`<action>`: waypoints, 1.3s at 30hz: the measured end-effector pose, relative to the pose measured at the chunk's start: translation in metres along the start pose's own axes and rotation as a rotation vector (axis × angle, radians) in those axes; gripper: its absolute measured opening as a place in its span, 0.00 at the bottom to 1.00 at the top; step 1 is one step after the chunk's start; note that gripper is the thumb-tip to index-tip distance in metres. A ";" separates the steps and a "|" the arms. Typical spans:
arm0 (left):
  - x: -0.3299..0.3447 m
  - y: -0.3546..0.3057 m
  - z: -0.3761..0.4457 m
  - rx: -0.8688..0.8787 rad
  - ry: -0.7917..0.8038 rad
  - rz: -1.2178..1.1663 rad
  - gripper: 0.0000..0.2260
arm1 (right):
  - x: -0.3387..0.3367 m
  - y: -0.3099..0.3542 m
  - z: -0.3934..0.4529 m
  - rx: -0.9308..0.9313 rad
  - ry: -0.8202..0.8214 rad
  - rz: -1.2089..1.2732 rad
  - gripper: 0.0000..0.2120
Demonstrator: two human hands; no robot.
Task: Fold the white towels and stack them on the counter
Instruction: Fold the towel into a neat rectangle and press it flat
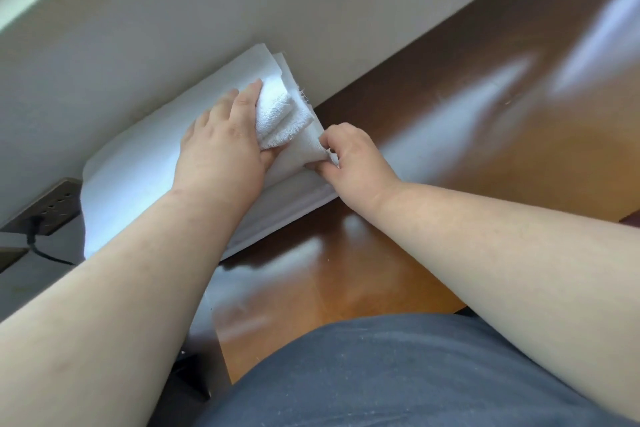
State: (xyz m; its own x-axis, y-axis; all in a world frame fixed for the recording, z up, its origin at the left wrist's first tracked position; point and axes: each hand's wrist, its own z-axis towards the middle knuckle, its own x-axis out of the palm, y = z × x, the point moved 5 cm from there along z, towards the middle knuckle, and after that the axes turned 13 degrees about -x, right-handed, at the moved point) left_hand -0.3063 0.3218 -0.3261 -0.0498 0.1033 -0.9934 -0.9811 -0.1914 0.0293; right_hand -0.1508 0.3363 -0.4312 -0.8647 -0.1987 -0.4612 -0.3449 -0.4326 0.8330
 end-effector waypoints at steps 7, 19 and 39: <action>0.011 -0.008 -0.015 0.079 0.149 0.072 0.42 | -0.014 0.012 0.004 0.346 -0.082 0.502 0.20; 0.015 0.138 -0.025 -0.205 0.211 -0.071 0.27 | 0.048 0.131 0.081 -0.290 0.605 -0.679 0.27; 0.091 0.232 -0.098 -1.199 0.390 -1.426 0.29 | 0.076 0.115 0.065 -0.437 0.659 -0.914 0.44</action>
State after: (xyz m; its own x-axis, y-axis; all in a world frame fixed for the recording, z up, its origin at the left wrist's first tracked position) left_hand -0.5202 0.1908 -0.4202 0.7717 0.6110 -0.1767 0.3882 -0.6725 -0.6301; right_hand -0.2798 0.3282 -0.3502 0.0294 -0.0195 -0.9994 -0.4694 -0.8830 0.0034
